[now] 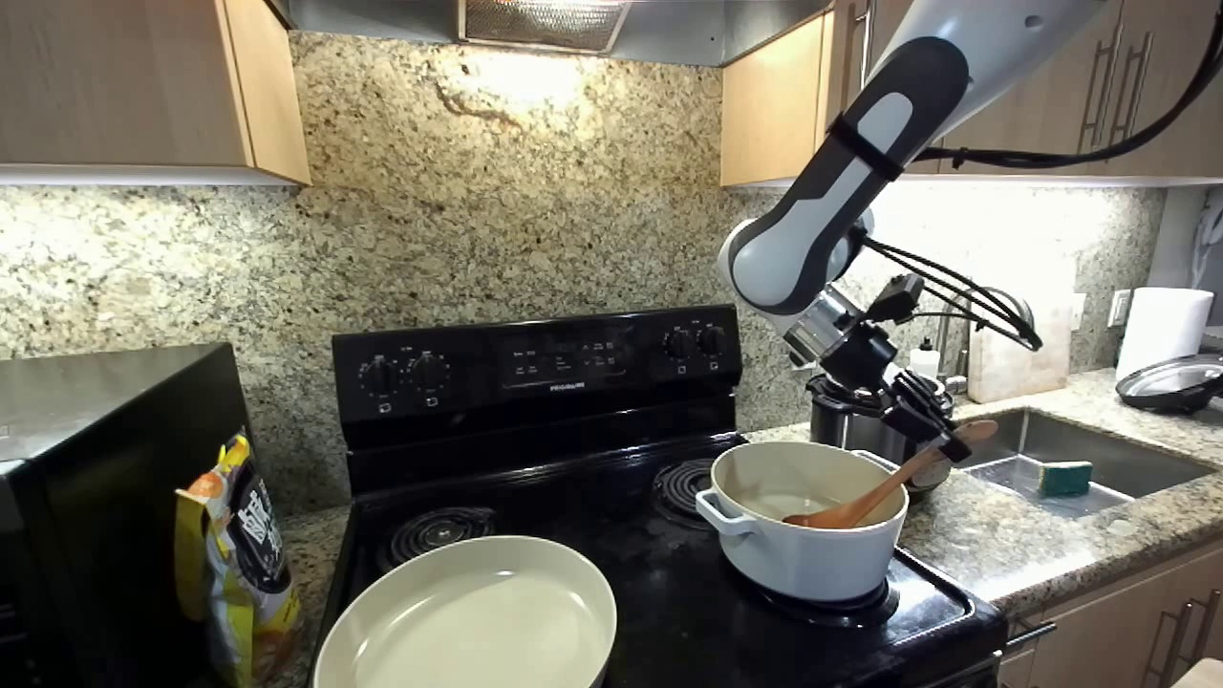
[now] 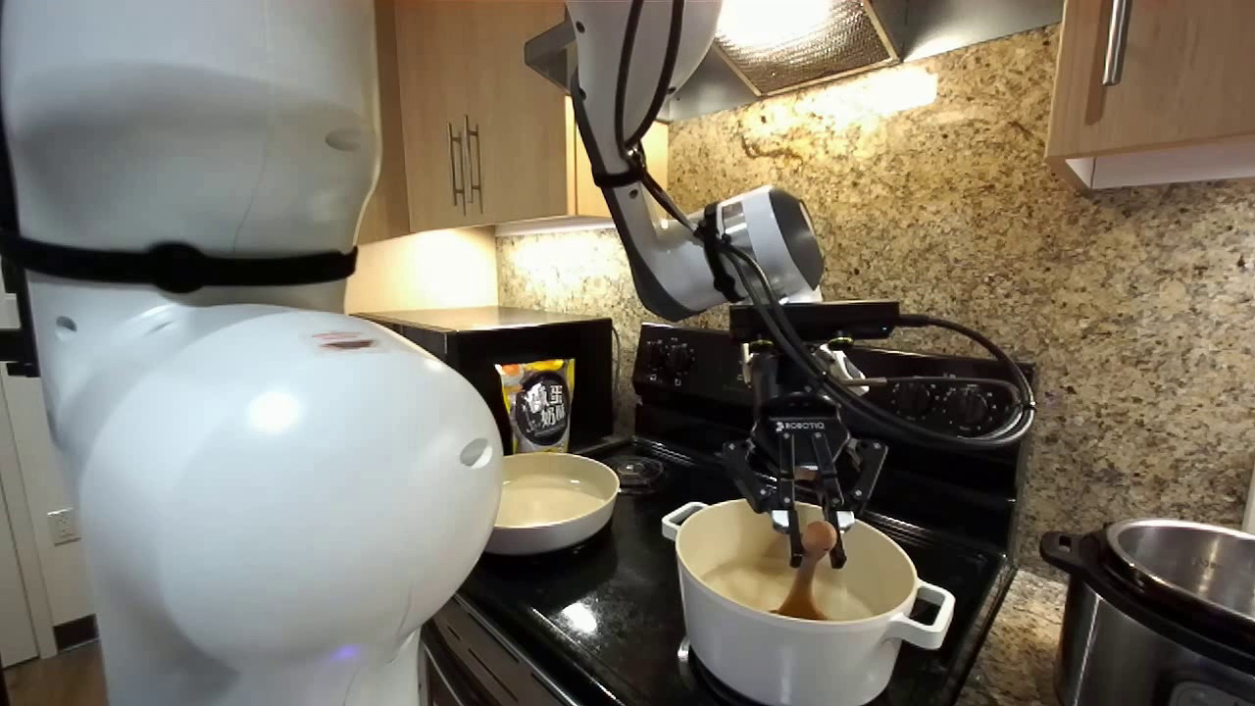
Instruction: Use the wooden spoon to stir the pot.
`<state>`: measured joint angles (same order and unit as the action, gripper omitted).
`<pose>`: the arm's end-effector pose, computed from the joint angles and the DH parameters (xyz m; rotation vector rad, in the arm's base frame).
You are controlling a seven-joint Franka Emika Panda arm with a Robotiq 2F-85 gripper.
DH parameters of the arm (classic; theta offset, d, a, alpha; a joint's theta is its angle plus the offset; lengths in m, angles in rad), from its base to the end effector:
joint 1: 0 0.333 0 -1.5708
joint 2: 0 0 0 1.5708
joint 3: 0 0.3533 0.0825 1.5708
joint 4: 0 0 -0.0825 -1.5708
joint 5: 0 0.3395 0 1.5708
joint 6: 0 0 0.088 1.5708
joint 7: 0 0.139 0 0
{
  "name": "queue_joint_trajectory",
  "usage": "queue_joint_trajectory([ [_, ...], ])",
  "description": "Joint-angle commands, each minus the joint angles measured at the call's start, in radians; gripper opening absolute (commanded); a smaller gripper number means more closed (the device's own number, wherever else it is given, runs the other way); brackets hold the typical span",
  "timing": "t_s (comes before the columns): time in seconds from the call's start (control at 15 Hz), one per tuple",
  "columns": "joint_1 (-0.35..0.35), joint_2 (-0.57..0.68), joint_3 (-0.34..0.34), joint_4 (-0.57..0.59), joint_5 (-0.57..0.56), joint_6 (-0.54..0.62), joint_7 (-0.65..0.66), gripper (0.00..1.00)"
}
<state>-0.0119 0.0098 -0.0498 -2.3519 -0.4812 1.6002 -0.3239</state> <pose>0.3576 -0.0853 0.3517 2.5387 0.6105 -1.1410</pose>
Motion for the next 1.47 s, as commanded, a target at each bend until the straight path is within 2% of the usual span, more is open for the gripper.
queue_joint_trajectory([
  [0.0, -0.002, -0.007, 0.014, 0.000, 0.042, -0.008, -0.014, 0.08],
  [0.4, 0.005, 0.024, 0.030, 0.040, 0.043, -0.015, -0.005, 0.08],
  [0.93, -0.010, 0.048, 0.020, 0.079, 0.035, -0.020, -0.008, 0.08],
  [1.4, -0.015, 0.037, 0.011, 0.053, 0.039, -0.029, -0.011, 0.08],
])
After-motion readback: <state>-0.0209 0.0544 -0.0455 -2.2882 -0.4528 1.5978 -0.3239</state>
